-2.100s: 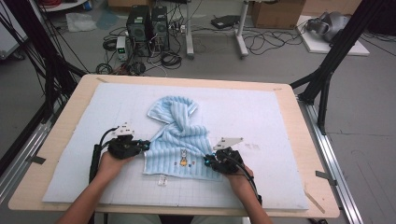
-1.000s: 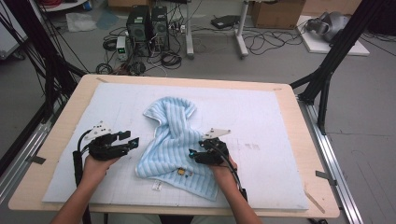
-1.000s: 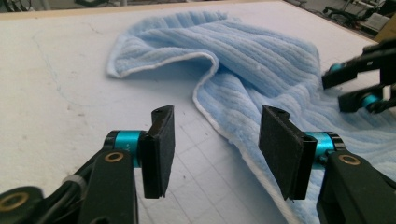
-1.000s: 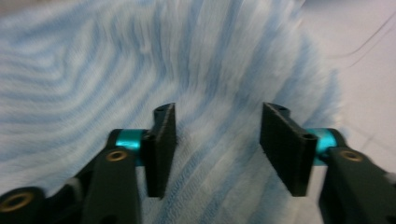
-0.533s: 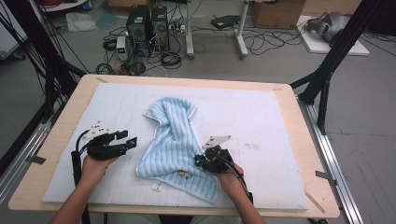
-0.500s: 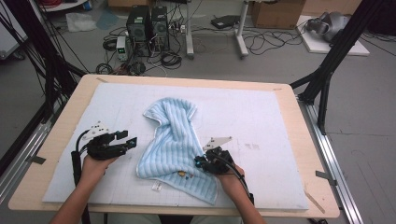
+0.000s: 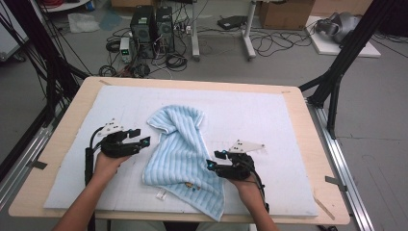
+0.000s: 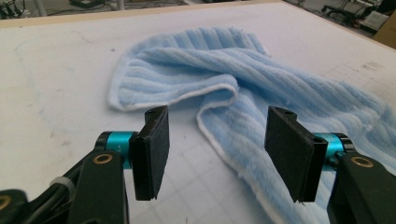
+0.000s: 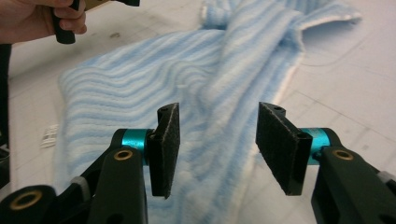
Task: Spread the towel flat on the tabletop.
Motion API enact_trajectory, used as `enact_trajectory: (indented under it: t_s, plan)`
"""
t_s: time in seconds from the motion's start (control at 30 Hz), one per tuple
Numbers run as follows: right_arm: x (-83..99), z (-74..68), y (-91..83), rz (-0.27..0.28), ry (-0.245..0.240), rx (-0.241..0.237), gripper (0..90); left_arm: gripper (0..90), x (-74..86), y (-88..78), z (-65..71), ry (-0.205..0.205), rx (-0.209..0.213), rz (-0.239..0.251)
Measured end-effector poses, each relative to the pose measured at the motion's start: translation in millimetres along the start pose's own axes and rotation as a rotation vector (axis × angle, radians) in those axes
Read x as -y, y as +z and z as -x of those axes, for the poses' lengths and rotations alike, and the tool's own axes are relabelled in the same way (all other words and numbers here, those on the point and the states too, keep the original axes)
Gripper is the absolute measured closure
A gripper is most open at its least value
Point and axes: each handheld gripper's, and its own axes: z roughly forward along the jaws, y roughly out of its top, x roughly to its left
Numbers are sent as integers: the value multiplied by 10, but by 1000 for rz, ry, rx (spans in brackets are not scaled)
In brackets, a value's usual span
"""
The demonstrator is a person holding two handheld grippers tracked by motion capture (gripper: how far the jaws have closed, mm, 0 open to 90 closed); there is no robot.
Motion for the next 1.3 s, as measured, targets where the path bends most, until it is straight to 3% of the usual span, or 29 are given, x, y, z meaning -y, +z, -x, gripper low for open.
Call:
enact_trajectory:
  t_s: [0.2,0.33,0.47,0.53,0.6,0.7,0.73,0.87,1.07,1.3]
  plan:
    - [11,47,-18,-4,14,15,484,407,-130,347,71,25,9,-42]
    - [15,41,-7,-14,3,18,484,411,-148,579,114,47,2,-110]
    - [14,42,0,-19,4,13,481,418,-131,719,145,66,-46,-140]
    - [16,40,6,-25,10,16,478,472,-105,751,128,67,-92,-178]
    - [19,47,10,-29,6,20,473,587,-72,768,96,59,-101,-218]
    - [21,50,14,-36,7,22,467,840,-76,719,71,103,-108,-219]
    - [21,52,14,-34,4,24,467,849,-80,690,57,107,-109,-225]
    - [21,51,20,-37,1,28,470,853,-49,525,-39,58,-106,-197]
    - [13,38,33,-44,-3,35,471,853,108,216,-192,0,-105,-172]
    - [-1,62,49,-52,-1,63,466,851,241,-57,-263,-18,-82,-124]
